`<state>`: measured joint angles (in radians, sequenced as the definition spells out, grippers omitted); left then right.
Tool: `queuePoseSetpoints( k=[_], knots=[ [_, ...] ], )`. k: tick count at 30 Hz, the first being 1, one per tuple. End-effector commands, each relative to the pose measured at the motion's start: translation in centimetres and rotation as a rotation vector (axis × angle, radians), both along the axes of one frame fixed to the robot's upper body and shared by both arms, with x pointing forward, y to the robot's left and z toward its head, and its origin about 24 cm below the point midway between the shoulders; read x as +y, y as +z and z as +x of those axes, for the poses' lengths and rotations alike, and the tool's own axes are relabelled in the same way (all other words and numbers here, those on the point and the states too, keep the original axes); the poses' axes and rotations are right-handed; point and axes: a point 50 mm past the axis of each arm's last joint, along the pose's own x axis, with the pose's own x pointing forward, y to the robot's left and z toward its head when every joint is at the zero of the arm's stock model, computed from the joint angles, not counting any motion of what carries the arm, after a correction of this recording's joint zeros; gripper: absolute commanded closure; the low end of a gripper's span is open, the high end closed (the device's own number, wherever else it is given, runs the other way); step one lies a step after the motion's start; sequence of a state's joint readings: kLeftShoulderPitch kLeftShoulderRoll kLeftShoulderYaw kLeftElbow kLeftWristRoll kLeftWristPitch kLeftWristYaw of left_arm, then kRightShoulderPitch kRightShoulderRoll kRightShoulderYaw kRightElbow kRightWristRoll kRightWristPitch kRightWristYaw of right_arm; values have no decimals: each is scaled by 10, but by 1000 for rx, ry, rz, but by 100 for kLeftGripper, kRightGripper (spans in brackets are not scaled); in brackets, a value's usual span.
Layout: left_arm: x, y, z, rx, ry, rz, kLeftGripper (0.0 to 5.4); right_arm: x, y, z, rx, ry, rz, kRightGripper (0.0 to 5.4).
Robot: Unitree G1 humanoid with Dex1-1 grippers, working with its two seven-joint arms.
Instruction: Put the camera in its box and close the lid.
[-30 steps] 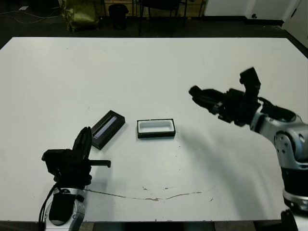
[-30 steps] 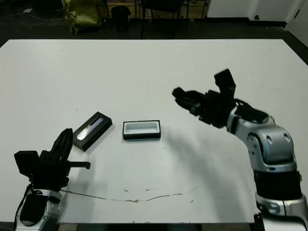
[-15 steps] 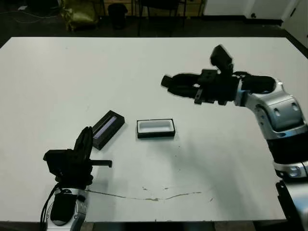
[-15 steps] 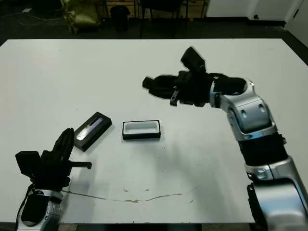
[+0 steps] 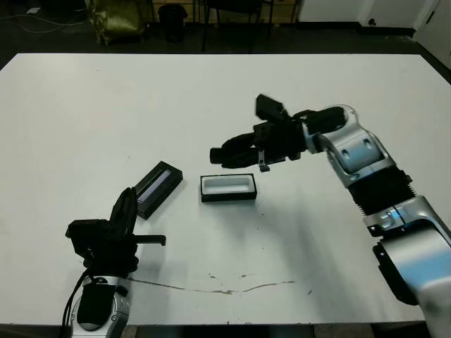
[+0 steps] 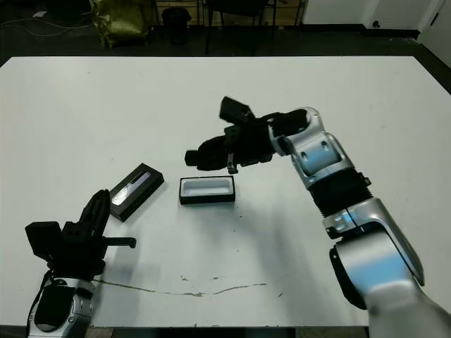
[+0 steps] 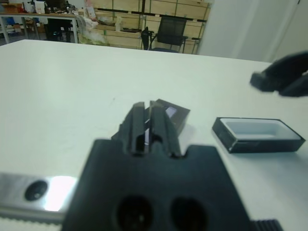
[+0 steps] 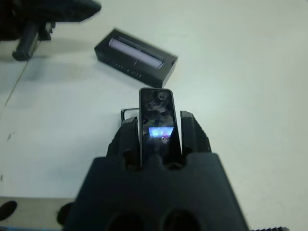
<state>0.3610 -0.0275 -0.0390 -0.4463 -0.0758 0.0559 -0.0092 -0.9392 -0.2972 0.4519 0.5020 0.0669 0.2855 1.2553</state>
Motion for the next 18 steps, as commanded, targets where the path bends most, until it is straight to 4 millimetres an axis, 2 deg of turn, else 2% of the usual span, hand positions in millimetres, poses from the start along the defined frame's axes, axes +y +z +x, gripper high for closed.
queuePoseSetpoints(
  k=[1,11,18],
  knots=[
    [0,-4,-2,40,5,9,540,5,-2,1,-8,40,-43,460],
    [-1,-3,-2,40,2,19,540,9,-7,-3,68,61,-126,460],
    [-1,-3,-2,58,1,6,540,11,-6,-4,38,82,-138,460]
  ],
)
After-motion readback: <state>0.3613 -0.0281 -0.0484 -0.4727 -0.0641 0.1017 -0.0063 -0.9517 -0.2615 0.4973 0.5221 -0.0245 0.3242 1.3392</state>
